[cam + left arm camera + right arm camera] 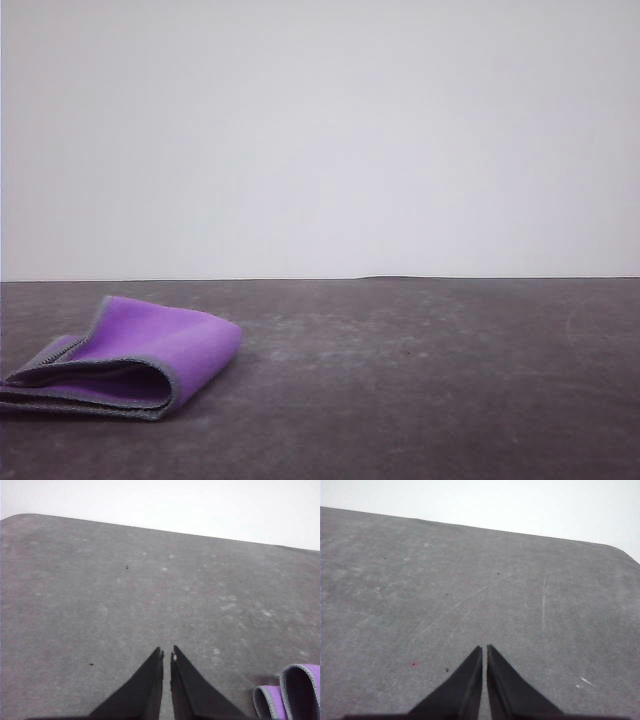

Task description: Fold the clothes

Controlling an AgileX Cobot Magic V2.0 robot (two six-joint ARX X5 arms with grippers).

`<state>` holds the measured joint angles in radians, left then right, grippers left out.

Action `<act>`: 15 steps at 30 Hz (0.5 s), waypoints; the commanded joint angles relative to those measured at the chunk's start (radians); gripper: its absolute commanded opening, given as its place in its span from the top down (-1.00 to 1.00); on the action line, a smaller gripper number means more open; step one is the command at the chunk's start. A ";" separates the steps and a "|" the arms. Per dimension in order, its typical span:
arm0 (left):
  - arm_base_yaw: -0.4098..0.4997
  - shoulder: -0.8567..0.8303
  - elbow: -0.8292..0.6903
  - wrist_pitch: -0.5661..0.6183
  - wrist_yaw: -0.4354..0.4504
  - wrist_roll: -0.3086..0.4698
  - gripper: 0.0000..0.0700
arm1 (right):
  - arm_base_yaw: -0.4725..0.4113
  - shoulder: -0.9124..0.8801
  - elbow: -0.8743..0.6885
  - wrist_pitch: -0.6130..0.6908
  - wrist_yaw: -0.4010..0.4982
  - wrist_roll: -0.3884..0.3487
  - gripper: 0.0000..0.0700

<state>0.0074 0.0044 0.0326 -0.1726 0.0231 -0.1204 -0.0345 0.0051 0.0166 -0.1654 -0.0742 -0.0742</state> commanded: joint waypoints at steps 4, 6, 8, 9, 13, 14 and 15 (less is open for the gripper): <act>0.001 -0.001 -0.020 0.015 -0.005 -0.001 0.96 | -0.001 -0.002 -0.005 0.015 0.003 0.011 0.97; 0.001 -0.001 -0.020 0.016 -0.005 -0.001 0.96 | -0.001 -0.002 -0.005 0.015 0.003 0.011 0.97; 0.001 -0.001 -0.020 0.016 -0.005 -0.001 0.96 | -0.001 -0.002 -0.005 0.015 0.003 0.011 0.97; 0.001 -0.001 -0.020 0.015 -0.005 -0.001 0.96 | -0.001 -0.002 -0.005 0.015 0.003 0.011 0.97; 0.001 -0.001 -0.020 0.015 -0.005 -0.001 0.96 | -0.001 -0.002 -0.005 0.015 0.003 0.010 0.97; 0.001 -0.001 -0.020 0.016 -0.005 -0.001 0.96 | -0.001 -0.002 -0.005 0.015 0.003 0.011 0.97; 0.001 -0.001 -0.020 0.016 -0.005 -0.001 0.96 | -0.001 -0.002 -0.005 0.015 0.003 0.011 0.97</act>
<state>0.0074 0.0044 0.0326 -0.1726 0.0231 -0.1204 -0.0345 0.0051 0.0166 -0.1642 -0.0742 -0.0742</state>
